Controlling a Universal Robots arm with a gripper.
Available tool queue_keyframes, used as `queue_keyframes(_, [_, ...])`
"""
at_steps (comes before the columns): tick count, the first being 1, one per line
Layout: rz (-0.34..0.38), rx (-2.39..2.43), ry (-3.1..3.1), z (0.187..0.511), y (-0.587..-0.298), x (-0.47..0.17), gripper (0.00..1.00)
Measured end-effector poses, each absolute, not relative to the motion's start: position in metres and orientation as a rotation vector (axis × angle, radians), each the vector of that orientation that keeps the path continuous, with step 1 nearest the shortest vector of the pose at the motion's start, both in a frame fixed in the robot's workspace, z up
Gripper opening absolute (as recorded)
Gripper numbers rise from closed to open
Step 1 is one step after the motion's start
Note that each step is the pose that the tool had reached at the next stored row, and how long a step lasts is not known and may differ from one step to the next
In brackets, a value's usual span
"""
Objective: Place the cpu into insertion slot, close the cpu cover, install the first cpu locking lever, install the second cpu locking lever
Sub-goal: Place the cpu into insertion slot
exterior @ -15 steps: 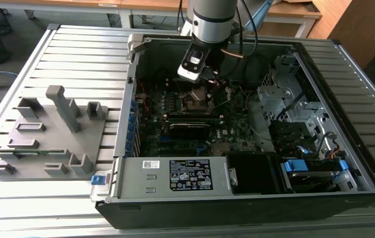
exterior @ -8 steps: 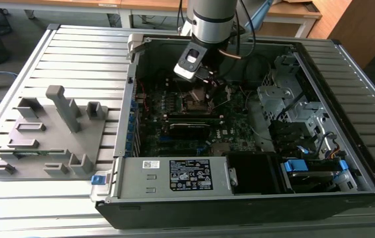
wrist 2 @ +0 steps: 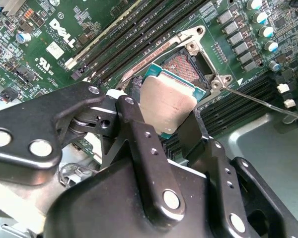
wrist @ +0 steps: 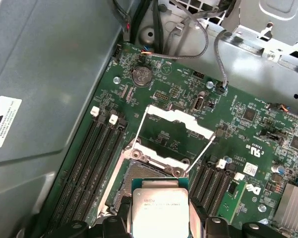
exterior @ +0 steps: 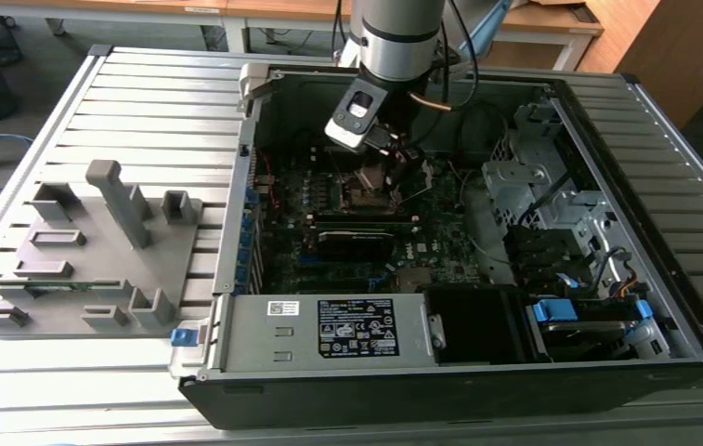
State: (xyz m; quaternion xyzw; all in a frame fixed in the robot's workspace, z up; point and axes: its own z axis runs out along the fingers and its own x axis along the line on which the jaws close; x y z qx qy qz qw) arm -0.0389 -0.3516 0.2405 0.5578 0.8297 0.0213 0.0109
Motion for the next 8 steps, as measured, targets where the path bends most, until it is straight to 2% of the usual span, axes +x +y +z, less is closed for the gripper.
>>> queue_keyframes(8, [0.065, 1.815, 2.535, 0.2402, -0.3516, -0.0389, 0.54])
